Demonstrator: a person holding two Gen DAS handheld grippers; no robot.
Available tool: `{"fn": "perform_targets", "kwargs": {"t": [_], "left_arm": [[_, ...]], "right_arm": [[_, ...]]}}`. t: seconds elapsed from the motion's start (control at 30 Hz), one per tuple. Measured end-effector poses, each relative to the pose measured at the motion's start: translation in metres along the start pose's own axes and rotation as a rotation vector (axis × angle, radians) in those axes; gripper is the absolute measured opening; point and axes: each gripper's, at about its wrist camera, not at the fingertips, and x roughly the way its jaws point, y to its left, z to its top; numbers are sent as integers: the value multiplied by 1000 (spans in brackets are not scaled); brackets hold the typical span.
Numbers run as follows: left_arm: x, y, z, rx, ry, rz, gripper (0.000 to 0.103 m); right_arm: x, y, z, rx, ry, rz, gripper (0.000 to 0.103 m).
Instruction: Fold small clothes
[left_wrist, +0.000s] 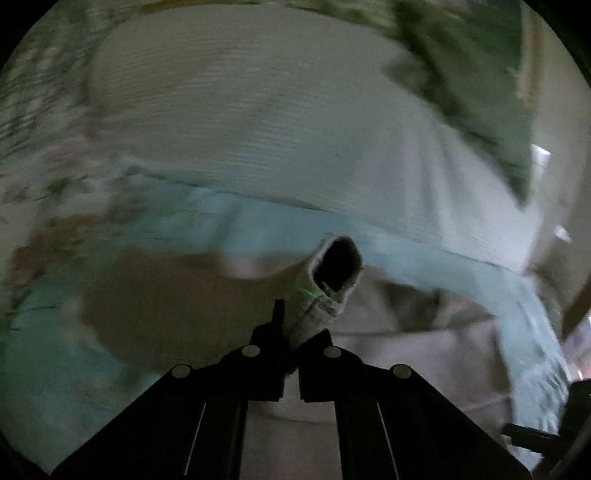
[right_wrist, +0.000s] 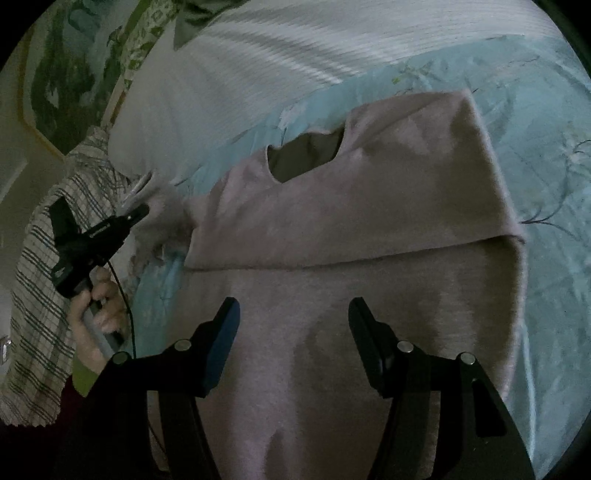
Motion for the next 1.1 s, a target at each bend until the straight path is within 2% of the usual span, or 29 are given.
{"fn": "perform_targets", "kwargs": {"t": [0.07,0.27,0.5,0.63,0.7,0.73,0.77,0.8,0.83,0.9,1.0,1.1], "left_arm": [[6,-39,-8,23,19,-75,3],[38,-143,-39,90,79,-214,3],[96,-208,-86,150,191,-232,3],[122,-216,-105,201,254,-217,5],[125,-217,-111,214,278,-219,13],[122,-213,-113,213,280,-225,22],[118,-211,-114,215,281,-232,37],[110,-205,-115,214,275,-233,46],[101,-198,-114,215,260,-224,62],[83,-189,-117,216,229,-213,65],[52,-154,-117,188,210,-190,68],[26,-99,-111,123,162,-92,68]], "right_arm": [[-10,-7,0,14,-22,-8,62],[-30,-35,2,78,-64,-40,62],[-42,-54,7,123,-95,-74,62],[-37,-57,11,137,-91,-79,62],[-32,-56,14,138,-91,-70,63],[-30,-55,16,134,-92,-69,63],[-26,-53,19,134,-92,-70,66],[-23,-52,21,136,-89,-68,69],[-20,-52,24,136,-86,-64,70],[-11,-50,31,134,-74,-61,70],[6,-46,41,125,-54,-59,70],[26,-43,53,114,-30,-77,70]]}}
